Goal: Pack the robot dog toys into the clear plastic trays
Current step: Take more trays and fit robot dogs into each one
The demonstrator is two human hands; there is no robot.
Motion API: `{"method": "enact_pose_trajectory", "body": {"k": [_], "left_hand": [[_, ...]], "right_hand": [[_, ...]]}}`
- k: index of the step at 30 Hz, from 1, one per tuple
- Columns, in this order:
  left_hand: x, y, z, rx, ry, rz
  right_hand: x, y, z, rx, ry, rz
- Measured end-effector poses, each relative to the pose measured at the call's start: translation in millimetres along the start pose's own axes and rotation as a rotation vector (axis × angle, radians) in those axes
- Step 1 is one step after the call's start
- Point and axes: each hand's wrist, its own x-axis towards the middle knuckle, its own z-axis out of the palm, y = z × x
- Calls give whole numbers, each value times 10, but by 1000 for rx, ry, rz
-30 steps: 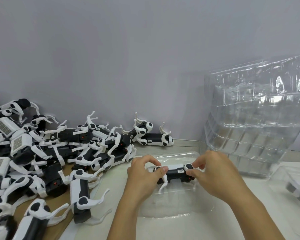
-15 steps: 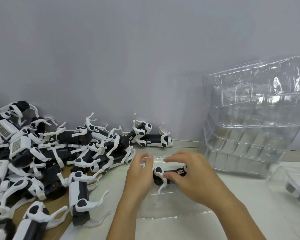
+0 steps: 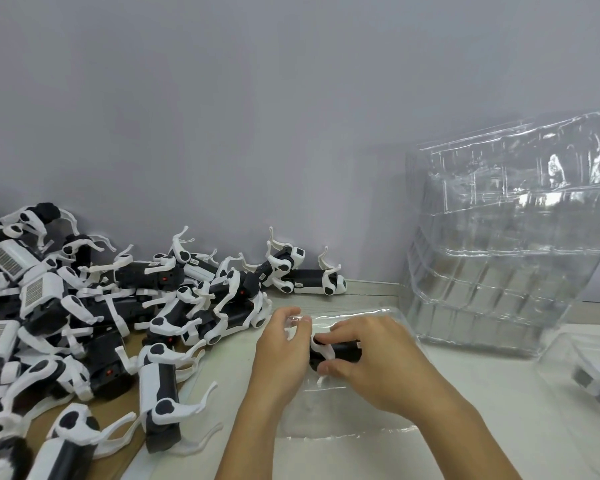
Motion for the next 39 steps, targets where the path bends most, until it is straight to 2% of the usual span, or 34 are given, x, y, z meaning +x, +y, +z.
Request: {"method": "enact_pose_trajectory", "body": {"k": [4, 6, 9, 14, 16, 19, 20, 22, 26, 29, 34, 39], "left_hand": [[2, -1, -22, 40, 4, 0], [1, 6, -24, 48, 3, -3], [1, 8, -21, 58, 0, 0], [-20, 22, -25, 147, -11, 57], [-29, 32, -25, 305, 1, 162], [-59, 100, -20, 589, 39, 461], [-71, 131, -18, 614, 11, 533], [-98, 166, -7, 611, -120, 567], [-138, 197, -13, 790, -394, 408], [-135, 241, -27, 854, -460, 334], [-136, 230, 5, 864, -355, 396], [-117, 238, -68, 879, -185, 468]], "right_hand": [[-19, 99, -98, 109, 107, 96], [-24, 182, -165, 27, 134, 146], [-50, 251, -213, -80, 95, 205], [-56, 283, -188, -101, 63, 206], [-55, 305, -183, -95, 59, 192], [-46, 352, -164, -13, 124, 170], [-39, 360, -159, 39, 171, 168], [-29, 369, -150, 142, 264, 161], [-18, 397, -120, 197, 294, 152], [-15, 416, -113, 225, 307, 151], [-11, 425, -103, 294, 364, 149], [13, 396, -138, 401, 592, 101]]}}
